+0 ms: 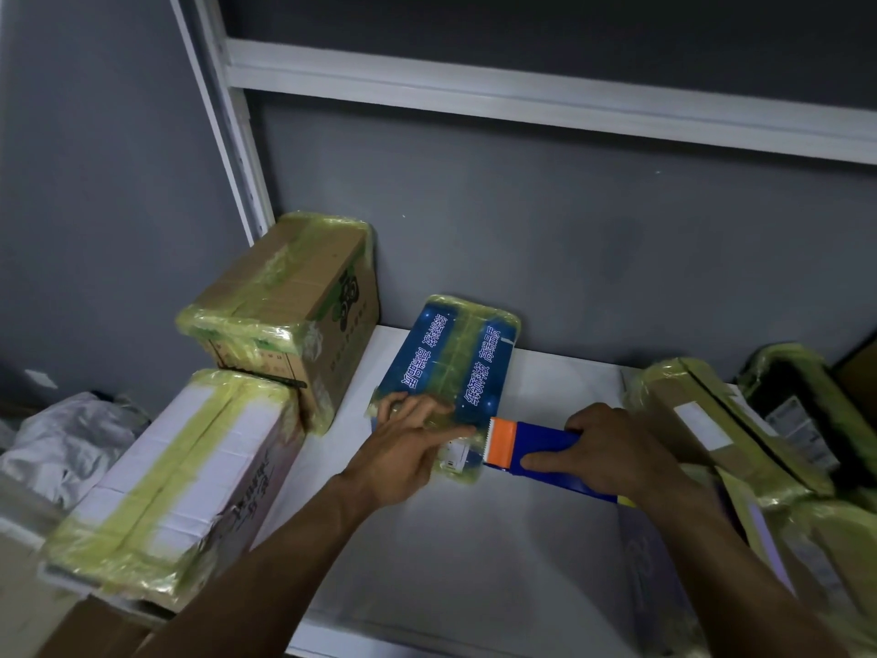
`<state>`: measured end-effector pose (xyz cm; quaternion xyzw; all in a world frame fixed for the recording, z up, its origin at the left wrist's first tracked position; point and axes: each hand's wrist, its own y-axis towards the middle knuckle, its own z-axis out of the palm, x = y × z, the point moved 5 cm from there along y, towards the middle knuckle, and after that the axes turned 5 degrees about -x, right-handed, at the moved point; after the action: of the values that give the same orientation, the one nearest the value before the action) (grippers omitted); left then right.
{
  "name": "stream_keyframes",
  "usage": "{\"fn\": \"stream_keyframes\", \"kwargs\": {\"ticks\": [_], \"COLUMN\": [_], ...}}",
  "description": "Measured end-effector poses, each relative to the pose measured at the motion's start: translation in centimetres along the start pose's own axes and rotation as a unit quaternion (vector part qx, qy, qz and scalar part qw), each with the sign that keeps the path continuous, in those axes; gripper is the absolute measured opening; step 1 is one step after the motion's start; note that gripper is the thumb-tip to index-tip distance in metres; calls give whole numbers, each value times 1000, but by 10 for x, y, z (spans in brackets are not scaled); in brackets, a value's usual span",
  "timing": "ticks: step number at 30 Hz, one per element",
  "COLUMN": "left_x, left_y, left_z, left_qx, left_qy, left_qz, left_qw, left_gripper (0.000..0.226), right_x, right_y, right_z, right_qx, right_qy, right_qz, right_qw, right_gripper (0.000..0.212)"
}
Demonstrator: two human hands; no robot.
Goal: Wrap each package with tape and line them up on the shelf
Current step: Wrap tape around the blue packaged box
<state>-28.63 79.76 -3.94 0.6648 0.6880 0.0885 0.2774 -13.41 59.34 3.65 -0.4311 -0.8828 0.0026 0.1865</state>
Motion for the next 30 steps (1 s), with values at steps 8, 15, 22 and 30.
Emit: {"fn": "stream_keyframes", "kwargs": {"ticks": [8, 15, 22, 30], "left_x": [0, 24, 34, 30], "left_y": [11, 7, 8, 8], "left_z": [2, -3, -5, -7], "left_qx": [-42, -47, -46, -63], "left_qy": [-60, -73, -73, -108], "left_qz": [-35, -23, -37, -68], "left_qw": [997, 996, 996, 990], "left_gripper": [24, 16, 14, 30], "right_x": [2, 6, -22, -19], "right_y": [0, -10, -15, 11], "right_z": [9, 9, -9, 26], "right_qx": [12, 37, 3, -2], "right_qy": [10, 55, -3, -49], "right_qz": [10, -3, 18, 37], "right_qw": [1000, 998, 1000, 998], "right_gripper": [68, 61, 58, 72]}}
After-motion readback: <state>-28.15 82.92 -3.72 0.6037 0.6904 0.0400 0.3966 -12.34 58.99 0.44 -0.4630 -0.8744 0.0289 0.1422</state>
